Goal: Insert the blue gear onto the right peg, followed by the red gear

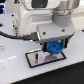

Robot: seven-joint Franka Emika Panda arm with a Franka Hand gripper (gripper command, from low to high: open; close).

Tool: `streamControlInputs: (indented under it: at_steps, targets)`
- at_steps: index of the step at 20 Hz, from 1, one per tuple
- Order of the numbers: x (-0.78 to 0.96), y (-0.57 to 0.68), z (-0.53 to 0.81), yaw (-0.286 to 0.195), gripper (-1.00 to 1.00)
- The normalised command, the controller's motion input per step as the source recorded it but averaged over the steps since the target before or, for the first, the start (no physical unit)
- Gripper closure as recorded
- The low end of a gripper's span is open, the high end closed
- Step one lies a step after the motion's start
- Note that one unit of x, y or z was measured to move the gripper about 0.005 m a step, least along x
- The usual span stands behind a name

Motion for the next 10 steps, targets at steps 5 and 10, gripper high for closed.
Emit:
streamControlInputs:
  at_steps: [5, 10]
  targets:
    - [0.09, -0.02, 0.13, 0.0, 1.0]
    - [0.08, -0.05, 0.27, 0.0, 1.0]
